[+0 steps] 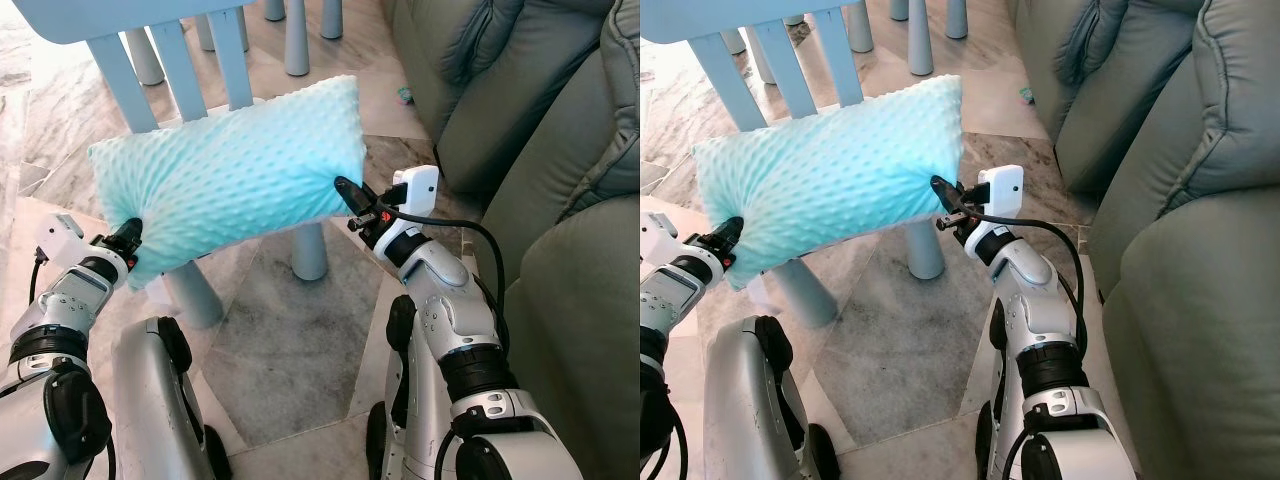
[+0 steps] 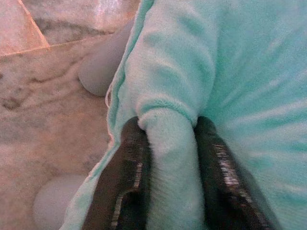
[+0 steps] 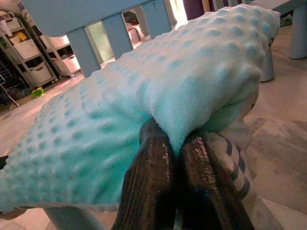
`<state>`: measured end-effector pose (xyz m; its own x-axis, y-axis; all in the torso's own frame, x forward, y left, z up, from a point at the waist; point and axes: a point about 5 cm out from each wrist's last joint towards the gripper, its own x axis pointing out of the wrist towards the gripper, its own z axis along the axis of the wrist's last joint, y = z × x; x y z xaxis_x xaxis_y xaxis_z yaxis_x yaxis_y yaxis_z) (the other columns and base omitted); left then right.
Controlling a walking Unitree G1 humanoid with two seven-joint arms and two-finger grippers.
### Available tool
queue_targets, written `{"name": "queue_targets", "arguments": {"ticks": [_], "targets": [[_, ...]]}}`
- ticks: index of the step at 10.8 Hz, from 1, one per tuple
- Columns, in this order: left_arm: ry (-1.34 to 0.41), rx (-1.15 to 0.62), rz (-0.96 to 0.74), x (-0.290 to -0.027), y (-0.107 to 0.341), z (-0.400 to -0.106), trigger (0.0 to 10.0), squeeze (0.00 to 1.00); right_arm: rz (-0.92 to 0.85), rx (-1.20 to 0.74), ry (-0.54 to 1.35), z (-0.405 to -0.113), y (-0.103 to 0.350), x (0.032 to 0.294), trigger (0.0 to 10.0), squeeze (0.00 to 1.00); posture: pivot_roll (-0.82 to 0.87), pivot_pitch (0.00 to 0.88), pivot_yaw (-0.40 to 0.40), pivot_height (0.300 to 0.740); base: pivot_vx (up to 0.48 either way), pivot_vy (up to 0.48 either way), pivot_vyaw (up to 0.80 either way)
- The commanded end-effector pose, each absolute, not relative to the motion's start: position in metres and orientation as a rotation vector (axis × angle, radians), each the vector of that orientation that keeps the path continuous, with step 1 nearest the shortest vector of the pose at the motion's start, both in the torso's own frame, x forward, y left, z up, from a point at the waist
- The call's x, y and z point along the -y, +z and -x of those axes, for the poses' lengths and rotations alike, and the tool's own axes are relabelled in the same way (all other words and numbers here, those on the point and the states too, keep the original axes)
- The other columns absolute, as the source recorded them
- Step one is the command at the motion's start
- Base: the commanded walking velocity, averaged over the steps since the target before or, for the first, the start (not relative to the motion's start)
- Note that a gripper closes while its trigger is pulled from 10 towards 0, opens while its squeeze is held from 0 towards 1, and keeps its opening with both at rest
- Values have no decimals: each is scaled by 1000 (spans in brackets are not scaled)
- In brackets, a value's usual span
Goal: Move the pillow to the sofa
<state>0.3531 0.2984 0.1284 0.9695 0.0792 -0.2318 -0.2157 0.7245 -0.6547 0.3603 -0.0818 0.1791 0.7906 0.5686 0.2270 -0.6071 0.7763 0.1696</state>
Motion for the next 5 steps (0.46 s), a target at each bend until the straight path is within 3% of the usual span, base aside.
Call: {"name": "queue_targets", "arguments": {"ticks": [1, 5], "targets": [[211, -294, 667, -302, 106, -341, 0, 0, -242, 171, 646, -360, 181, 81, 0, 0, -36, 212, -31, 344, 0, 0, 0], [68, -193, 562, -287, 120, -346, 0, 0, -259, 155, 655, -360, 179, 80, 0, 0, -33, 193, -35, 344, 0, 0, 0]]}}
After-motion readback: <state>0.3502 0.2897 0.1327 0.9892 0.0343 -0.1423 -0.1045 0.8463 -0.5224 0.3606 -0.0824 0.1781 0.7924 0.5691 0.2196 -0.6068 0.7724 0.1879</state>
